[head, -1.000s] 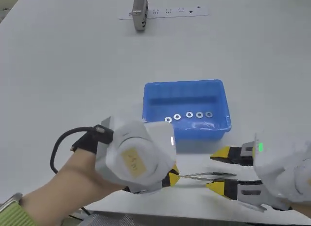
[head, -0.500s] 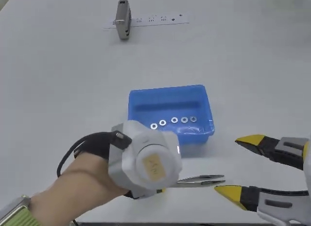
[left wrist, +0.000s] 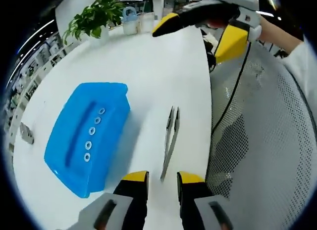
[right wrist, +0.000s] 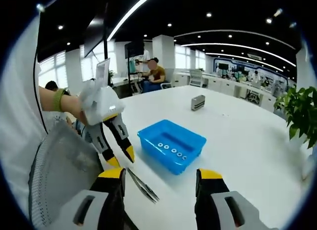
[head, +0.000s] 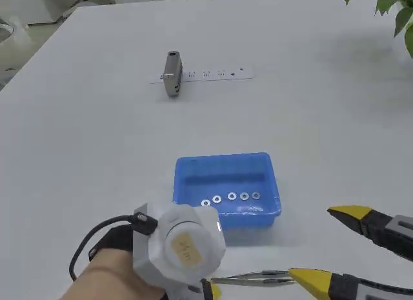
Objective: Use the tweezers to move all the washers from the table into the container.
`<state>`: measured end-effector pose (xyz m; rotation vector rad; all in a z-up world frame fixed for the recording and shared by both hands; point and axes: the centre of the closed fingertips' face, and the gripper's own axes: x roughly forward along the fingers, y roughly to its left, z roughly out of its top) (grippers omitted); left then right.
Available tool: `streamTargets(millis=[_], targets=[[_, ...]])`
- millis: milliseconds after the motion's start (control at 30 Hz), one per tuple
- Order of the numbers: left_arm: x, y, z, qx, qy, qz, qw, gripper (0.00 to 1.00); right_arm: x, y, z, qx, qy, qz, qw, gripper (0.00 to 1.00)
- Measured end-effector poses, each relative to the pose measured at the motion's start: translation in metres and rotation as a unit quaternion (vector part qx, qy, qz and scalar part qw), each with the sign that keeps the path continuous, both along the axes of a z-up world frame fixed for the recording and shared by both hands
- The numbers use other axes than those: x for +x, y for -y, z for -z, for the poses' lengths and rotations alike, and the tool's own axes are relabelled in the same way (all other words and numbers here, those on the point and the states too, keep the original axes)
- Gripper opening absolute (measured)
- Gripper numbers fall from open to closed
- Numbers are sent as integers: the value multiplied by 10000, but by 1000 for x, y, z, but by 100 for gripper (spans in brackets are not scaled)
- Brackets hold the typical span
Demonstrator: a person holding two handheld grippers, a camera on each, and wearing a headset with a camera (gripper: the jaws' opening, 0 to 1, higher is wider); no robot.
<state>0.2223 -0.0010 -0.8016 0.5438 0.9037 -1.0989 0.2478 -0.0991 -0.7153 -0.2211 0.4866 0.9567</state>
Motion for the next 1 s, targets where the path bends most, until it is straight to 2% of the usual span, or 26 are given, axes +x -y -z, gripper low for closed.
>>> streamTargets(millis=[67,100,133,200,233,333,367,400,433,500,533,567,600,633,700,767,800,833,867,900,1000], targets=[[0,1,-15,-397,1,-384,9985,24,3,2,-1,10,25,29,10000,55],[1,1,-26,-669,83,-587,9960,27,4,3,-2,27,19,43,10000,54],[2,0,-34,-811,144,-720,9940,32,5,4,-4,32,40,57,10000,55],[6,-7,-50,-1045,362,-966,9892,36,10,7,-7,-2,143,133,9998,57],[12,-13,-61,-1189,587,-1154,9844,38,12,9,-9,-28,191,161,9997,58],[18,-23,-81,-1485,925,-1466,9736,45,16,11,-16,-28,228,229,9995,61],[22,-29,-90,-1587,1184,-1523,9683,47,17,11,-20,-5,257,232,9994,62],[24,-32,-97,-1669,1367,-1533,9643,48,18,11,-24,10,286,218,9994,63],[26,-37,-103,-1782,1529,-1647,9580,48,20,11,-30,64,361,202,9991,65],[27,-45,-107,-1885,1574,-1897,9506,50,23,12,-37,150,472,224,9985,67],[29,-50,-113,-1998,1690,-2019,9438,52,25,15,-39,158,516,272,9982,68],[31,-53,-116,-2057,1748,-2142,9388,56,27,17,-40,167,530,328,9979,69],[33,-58,-121,-2124,1831,-2319,9314,62,28,20,-43,205,561,408,9974,70],[33,-61,-124,-2181,1880,-2418,9266,65,29,22,-44,245,592,460,9969,71],[36,-71,-132,-2290,2040,-2707,9125,71,30,25,-46,268,644,559,9960,75],[38,-77,-141,-2537,2153,-2920,8967,74,31,28,-45,244,701,594,9955,79],[38,-80,-145,-2662,2190,-3029,8885,76,32,30,-45,245,718,621,9952,80],[37,-80,-150,-2872,2141,-3071,8817,78,32,31,-47,270,755,622,9948,81],[37,-82,-151,-2920,2137,-3141,8777,80,32,31,-48,300,781,614,9946,81],[38,-85,-153,-2888,2207,-3196,8751,84,33,32,-49,330,804,638,9942,82],[38,-87,-156,-2843,2331,-3216,8726,90,36,34,-50,383,831,705,9933,88]])
